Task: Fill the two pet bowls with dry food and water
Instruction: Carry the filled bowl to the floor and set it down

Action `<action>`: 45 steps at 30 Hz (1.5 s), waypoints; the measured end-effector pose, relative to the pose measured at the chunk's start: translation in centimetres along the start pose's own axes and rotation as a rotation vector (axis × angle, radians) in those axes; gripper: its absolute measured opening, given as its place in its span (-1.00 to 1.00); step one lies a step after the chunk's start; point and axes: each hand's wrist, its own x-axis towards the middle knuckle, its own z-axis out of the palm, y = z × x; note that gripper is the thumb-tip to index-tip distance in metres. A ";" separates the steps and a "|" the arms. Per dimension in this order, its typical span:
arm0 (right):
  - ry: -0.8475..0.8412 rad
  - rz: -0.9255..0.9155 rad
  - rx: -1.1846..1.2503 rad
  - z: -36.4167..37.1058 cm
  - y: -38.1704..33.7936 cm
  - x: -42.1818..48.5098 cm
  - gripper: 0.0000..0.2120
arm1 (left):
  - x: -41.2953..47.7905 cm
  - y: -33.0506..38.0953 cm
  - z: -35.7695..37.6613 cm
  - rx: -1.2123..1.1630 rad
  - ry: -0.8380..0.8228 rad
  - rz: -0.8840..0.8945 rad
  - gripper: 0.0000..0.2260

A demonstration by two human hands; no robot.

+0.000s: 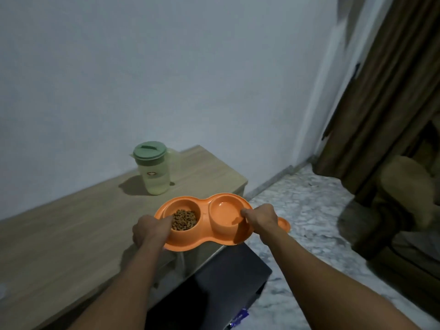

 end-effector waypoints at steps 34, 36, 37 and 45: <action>0.350 0.177 0.202 -37.8 5.6 40.4 -0.66 | -7.2 37.3 47.0 0.078 -0.302 0.290 -0.68; 0.340 0.172 0.182 -38.3 4.6 43.3 -0.67 | -6.2 39.6 48.8 0.078 -0.288 0.283 -0.69; 0.337 0.174 0.175 -38.5 4.2 45.6 -0.65 | -5.5 40.8 50.1 0.072 -0.274 0.270 -0.70; 0.198 0.034 0.119 -39.8 1.7 62.1 -0.75 | -1.6 47.1 60.0 -0.008 -0.146 0.116 -0.73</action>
